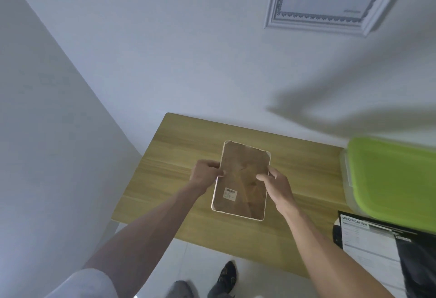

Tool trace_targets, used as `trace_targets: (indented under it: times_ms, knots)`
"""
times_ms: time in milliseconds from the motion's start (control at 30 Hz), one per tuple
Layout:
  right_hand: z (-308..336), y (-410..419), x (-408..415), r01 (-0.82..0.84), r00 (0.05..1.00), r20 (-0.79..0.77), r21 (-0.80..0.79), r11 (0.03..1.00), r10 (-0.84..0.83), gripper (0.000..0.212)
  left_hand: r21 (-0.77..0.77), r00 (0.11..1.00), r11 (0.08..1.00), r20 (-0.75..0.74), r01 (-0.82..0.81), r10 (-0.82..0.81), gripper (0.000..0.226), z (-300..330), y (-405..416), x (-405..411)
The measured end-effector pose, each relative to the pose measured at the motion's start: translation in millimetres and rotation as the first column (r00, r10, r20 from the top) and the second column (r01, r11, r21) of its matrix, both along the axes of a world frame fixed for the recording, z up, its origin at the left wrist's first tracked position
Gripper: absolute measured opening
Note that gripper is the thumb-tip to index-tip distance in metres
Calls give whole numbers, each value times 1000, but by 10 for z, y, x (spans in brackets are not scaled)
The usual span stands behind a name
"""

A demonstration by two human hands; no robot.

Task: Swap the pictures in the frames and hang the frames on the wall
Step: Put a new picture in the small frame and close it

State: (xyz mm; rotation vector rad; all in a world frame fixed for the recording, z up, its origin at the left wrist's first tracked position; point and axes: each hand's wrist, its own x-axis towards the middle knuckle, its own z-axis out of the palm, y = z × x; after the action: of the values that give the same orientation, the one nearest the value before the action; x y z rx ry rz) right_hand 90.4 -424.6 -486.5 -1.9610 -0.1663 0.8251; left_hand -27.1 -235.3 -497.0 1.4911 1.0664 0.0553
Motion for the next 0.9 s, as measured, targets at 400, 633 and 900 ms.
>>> trace_targets:
  times_ms: [400,633,900]
  knots:
    - [1397,558,-194,37,947,310,162,986,-87,33,331,942,944,314,7,-117,9,1284,-349,22]
    - [1877,450,-327,247,894,289,319,915,-343,37,414,840,907,463,79,-284,24,1649,-718,-49]
    - [2314,-277,-244,276,884,182,538,796,-430,42,617,752,782,555,-85,-356,40,1827,-791,48]
